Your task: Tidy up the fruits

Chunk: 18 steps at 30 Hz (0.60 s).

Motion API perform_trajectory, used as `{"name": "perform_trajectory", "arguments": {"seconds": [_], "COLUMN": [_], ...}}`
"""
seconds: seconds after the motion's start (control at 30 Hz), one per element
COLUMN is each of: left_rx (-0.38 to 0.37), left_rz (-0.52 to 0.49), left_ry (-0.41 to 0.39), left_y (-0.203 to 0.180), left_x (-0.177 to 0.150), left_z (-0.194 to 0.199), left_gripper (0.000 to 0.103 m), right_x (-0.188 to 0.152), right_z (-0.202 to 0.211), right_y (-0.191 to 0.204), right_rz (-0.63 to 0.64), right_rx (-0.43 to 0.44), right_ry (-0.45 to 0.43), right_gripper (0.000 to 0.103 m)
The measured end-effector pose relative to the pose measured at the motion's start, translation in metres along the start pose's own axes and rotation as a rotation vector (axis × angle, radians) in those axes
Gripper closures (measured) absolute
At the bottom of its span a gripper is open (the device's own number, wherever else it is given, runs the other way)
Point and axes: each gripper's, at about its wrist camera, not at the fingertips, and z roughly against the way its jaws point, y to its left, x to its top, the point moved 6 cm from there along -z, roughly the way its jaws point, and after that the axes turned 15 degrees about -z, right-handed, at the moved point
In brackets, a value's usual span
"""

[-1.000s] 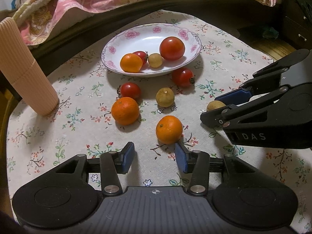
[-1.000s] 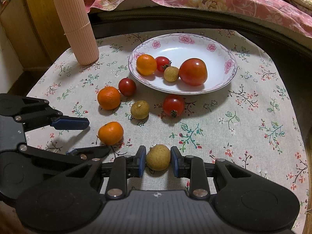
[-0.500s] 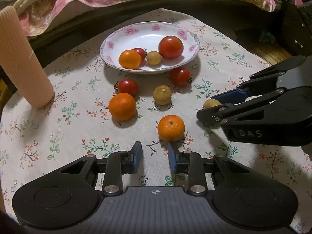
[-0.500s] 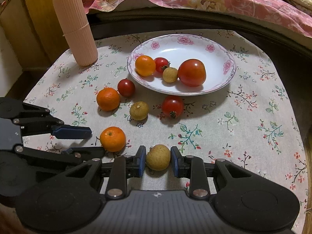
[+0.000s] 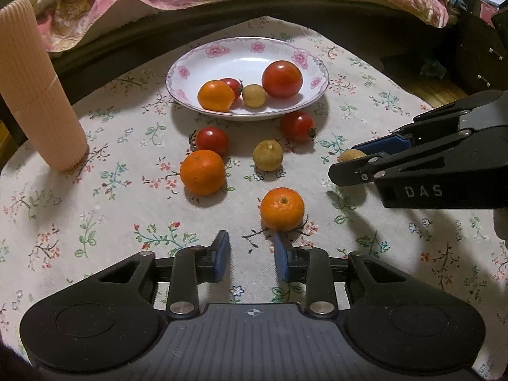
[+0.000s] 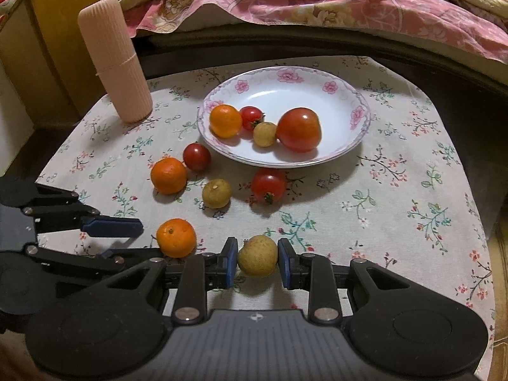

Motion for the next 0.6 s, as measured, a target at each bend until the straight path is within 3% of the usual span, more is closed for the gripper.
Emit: {"name": "perform_trajectory", "arguments": {"seconds": [0.33, 0.5, 0.57, 0.6], "left_rx": [-0.028, -0.02, -0.029, -0.03], "left_rz": [-0.007, -0.002, 0.001, 0.005], "left_ry": [-0.032, -0.039, -0.041, -0.04], "left_y": [-0.014, -0.014, -0.014, -0.014], "left_x": [0.018, 0.021, 0.023, 0.024], "left_z": [-0.009, -0.015, -0.016, -0.016], "left_gripper": [0.051, 0.053, 0.063, 0.063], "right_x": [0.003, 0.005, 0.006, 0.007], "right_z": [0.005, 0.004, 0.004, 0.003], "right_y": [-0.008, -0.012, -0.012, -0.012], "right_rz": [-0.021, -0.029, -0.033, -0.034], "right_rx": [-0.007, -0.012, -0.012, -0.012], "right_ry": [-0.008, -0.008, -0.009, -0.011], "right_gripper": [0.072, 0.072, 0.072, 0.072]}}
